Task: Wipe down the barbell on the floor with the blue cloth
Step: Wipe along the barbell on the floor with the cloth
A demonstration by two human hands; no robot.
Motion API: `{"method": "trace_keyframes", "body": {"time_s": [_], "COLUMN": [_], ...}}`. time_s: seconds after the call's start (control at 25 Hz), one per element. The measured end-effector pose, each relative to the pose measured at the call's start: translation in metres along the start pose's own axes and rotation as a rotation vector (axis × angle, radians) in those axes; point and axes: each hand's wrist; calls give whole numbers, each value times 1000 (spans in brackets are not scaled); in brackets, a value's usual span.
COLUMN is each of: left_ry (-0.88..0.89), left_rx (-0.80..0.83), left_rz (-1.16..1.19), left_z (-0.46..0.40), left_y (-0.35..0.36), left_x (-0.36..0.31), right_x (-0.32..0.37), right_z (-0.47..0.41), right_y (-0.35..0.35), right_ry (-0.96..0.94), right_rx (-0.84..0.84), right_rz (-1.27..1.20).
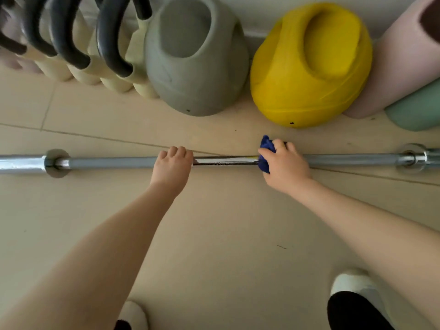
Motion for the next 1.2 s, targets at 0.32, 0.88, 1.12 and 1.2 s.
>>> {"method": "trace_keyframes", "body": {"time_s": [0.32,0.88,1.12,1.2], "left_ry": [112,171,124,120], "left_rx": [-22,-105,-48,-37], "left_rz": [141,260,264,249], "left_z": [0,-8,-9,-9], "left_y": [13,20,19,20], "left_x": [29,47,44,44], "right_x": [34,72,78,68], "right_z": [-2,-15,17,-7], "right_y": [10,26,33,25], "right_ry": [-32,400,185,284], "right_rx": [-32,-264,-328,-254], "right_rz": [102,-213,-201,-172]}}
Point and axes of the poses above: each hand's wrist, its own z-axis away from the middle knuckle, its own y-axis out of the palm, x = y × z, and after that the axes turned 12 degrees about y, right-handed
